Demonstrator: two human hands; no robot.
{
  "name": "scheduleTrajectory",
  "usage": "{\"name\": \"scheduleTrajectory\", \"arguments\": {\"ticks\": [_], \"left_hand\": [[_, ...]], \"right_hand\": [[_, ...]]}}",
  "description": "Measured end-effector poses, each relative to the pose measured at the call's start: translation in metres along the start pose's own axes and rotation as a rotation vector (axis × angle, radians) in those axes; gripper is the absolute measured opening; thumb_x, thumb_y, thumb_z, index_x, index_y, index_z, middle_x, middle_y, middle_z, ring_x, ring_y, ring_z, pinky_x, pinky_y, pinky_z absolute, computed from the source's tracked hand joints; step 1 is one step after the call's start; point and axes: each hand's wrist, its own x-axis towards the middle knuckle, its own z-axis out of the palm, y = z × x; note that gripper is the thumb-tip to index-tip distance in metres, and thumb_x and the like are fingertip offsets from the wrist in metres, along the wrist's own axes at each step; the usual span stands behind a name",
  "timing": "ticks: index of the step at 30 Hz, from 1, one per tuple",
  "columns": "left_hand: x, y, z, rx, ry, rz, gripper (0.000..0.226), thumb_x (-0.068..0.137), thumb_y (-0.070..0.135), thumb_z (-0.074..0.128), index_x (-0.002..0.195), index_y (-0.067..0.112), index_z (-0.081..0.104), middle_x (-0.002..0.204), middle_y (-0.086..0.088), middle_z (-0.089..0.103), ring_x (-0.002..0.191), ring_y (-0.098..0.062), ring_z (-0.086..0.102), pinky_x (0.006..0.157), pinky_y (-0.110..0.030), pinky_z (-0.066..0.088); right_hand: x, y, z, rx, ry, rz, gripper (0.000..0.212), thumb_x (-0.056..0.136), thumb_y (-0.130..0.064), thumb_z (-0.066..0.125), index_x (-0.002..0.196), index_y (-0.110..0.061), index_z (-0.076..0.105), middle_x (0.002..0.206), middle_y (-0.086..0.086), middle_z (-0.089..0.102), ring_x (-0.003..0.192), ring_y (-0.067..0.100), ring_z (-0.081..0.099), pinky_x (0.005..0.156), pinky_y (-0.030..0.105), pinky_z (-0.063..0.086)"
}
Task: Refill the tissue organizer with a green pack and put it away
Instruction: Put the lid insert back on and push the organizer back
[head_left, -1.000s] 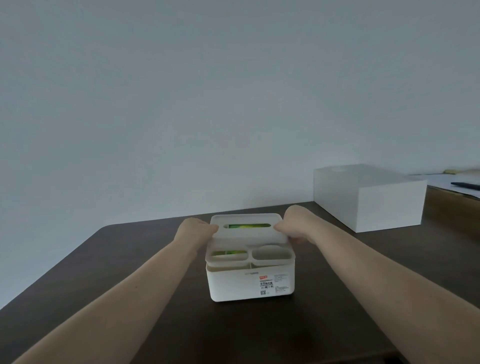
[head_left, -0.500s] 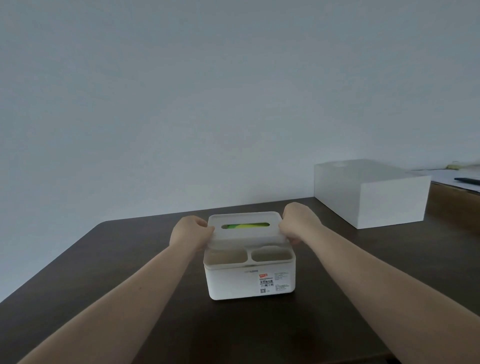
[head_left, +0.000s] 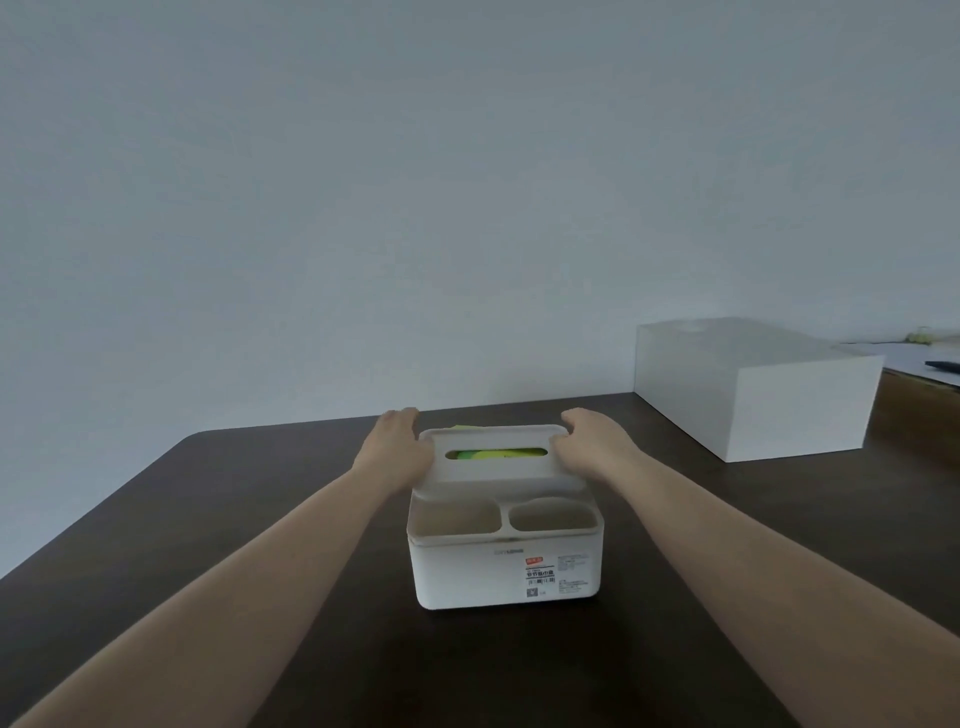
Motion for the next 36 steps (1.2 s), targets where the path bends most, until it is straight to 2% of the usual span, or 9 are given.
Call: {"name": "scheduleTrajectory", "arguments": {"ticks": [4,6,10,13,22,27,30,32,36], "left_hand": [[0.000,0.002,0.011,-0.080,-0.177,0.063,0.049,0.101,0.024,0.028,0.147,0.005,0.031,0.158,-0.007,0.029,0.146,-0.024,0.025,0.117,-0.033,0.018],[0.002,0.001,0.013,-0.065,-0.170,0.065,0.047,0.102,0.024,0.026,0.145,0.009,0.037,0.156,-0.006,0.033,0.144,-0.023,0.029,0.115,-0.031,0.021],[0.004,-0.001,0.016,0.004,-0.116,0.084,0.044,0.102,0.023,0.024,0.132,0.007,0.052,0.144,-0.008,0.049,0.132,-0.028,0.044,0.105,-0.033,0.032],[0.008,-0.003,0.018,0.088,-0.105,0.096,0.045,0.101,0.028,0.022,0.130,0.012,0.053,0.140,-0.006,0.052,0.127,-0.027,0.047,0.104,-0.036,0.035],[0.014,-0.004,0.019,0.271,-0.107,0.121,0.045,0.097,0.037,0.022,0.113,0.017,0.059,0.118,-0.006,0.062,0.106,-0.026,0.055,0.089,-0.039,0.045],[0.013,-0.002,0.017,0.281,-0.139,0.110,0.050,0.097,0.041,0.021,0.128,0.019,0.053,0.136,-0.003,0.055,0.120,-0.024,0.051,0.098,-0.039,0.039],[0.001,0.000,0.017,0.155,-0.164,0.067,0.052,0.100,0.037,0.019,0.144,0.016,0.037,0.154,-0.003,0.038,0.141,-0.024,0.035,0.112,-0.039,0.027],[-0.006,-0.003,0.019,0.058,-0.155,0.006,0.054,0.101,0.035,0.019,0.152,0.017,0.018,0.162,-0.004,0.020,0.147,-0.026,0.024,0.117,-0.041,0.020],[-0.026,-0.020,0.022,-0.353,-0.164,-0.107,0.077,0.089,0.066,0.022,0.153,0.022,0.017,0.161,0.001,0.022,0.145,-0.025,0.028,0.119,-0.041,0.018]], "right_hand": [[0.009,0.001,0.007,-0.057,-0.067,-0.084,0.032,0.099,-0.020,0.035,0.113,-0.009,0.062,0.119,0.008,0.063,0.123,0.031,0.053,0.092,0.032,0.042],[0.015,0.002,0.008,-0.101,-0.069,-0.087,0.033,0.098,-0.019,0.035,0.110,-0.005,0.062,0.117,0.012,0.064,0.110,0.030,0.058,0.087,0.035,0.045],[0.021,0.002,0.009,-0.220,-0.075,-0.109,0.022,0.096,-0.016,0.038,0.075,-0.013,0.046,0.092,0.007,0.057,0.083,0.025,0.051,0.062,0.031,0.038],[0.020,0.001,0.011,-0.266,-0.066,-0.122,0.011,0.095,-0.015,0.036,0.088,-0.013,0.045,0.093,0.005,0.054,0.085,0.025,0.051,0.068,0.033,0.038],[0.019,0.002,0.012,-0.372,-0.074,-0.192,0.024,0.099,-0.028,0.030,0.091,-0.016,0.050,0.095,0.005,0.059,0.092,0.026,0.057,0.075,0.038,0.045],[0.015,-0.004,0.009,-0.418,-0.093,-0.181,0.022,0.099,-0.024,0.034,0.094,-0.015,0.054,0.103,0.008,0.064,0.095,0.025,0.060,0.082,0.037,0.048],[0.003,-0.003,0.003,-0.188,-0.119,-0.128,0.037,0.102,-0.028,0.028,0.119,-0.011,0.057,0.131,0.011,0.060,0.115,0.026,0.057,0.095,0.038,0.044],[-0.011,0.001,-0.003,0.045,-0.163,-0.064,0.051,0.104,-0.036,0.025,0.147,-0.013,0.037,0.156,0.004,0.036,0.140,0.025,0.037,0.113,0.038,0.030],[-0.041,0.011,-0.003,0.310,-0.175,-0.050,0.063,0.100,-0.050,0.031,0.154,-0.021,0.018,0.162,0.000,0.022,0.147,0.023,0.024,0.116,0.040,0.025]]}}
